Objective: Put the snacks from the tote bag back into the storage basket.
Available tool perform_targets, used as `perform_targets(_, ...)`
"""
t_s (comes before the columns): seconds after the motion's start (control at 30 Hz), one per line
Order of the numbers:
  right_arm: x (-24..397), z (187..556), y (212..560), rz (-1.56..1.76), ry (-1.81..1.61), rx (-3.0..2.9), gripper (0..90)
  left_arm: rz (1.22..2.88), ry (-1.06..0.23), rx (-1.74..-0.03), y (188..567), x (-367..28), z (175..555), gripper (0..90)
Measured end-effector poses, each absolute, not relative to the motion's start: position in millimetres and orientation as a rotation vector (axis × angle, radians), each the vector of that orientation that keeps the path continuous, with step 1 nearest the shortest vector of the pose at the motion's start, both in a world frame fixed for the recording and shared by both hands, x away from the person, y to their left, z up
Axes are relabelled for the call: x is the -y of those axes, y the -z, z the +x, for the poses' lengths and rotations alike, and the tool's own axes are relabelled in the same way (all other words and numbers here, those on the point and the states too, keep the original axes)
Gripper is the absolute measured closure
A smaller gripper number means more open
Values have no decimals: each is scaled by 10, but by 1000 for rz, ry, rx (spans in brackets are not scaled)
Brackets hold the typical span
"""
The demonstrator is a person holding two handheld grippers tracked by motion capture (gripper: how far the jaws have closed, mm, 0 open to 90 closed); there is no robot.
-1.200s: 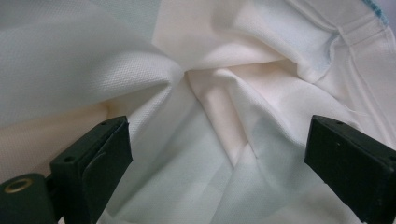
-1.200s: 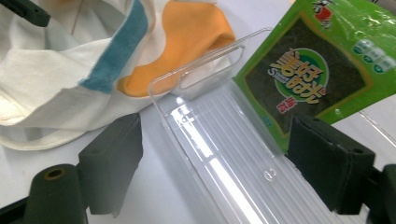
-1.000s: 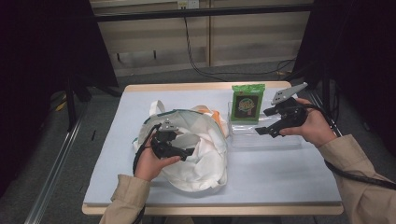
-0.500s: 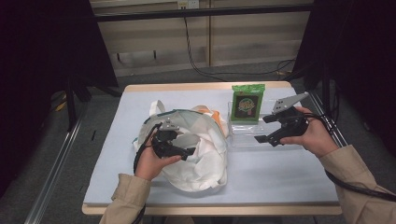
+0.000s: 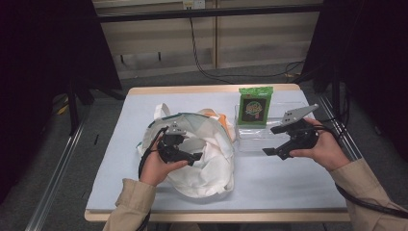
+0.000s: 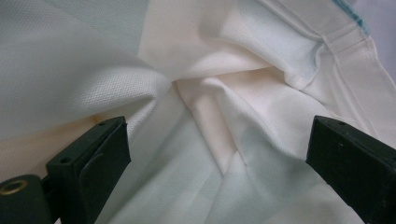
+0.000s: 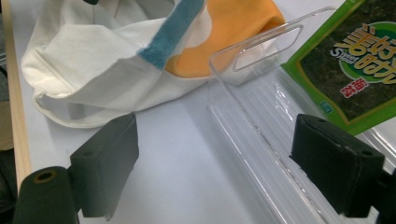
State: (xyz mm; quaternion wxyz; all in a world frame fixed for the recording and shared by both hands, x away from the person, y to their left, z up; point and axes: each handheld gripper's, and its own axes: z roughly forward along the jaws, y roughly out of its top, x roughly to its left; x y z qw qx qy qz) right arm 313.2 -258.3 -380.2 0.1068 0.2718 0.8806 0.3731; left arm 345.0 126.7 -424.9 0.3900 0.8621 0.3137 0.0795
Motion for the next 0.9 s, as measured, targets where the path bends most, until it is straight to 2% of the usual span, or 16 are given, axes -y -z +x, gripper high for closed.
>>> perform_targets(0.57, 2549, 2983, 4011, 790, -1135, -2597, 138, 2191, -189, -795, 4236, -1235, 3433, 57)
perform_targets(0.9, 2509, 2853, 4267, 779, -1130, -2633, 119, 2187, -172, -773, 4209, -1199, 3424, 57)
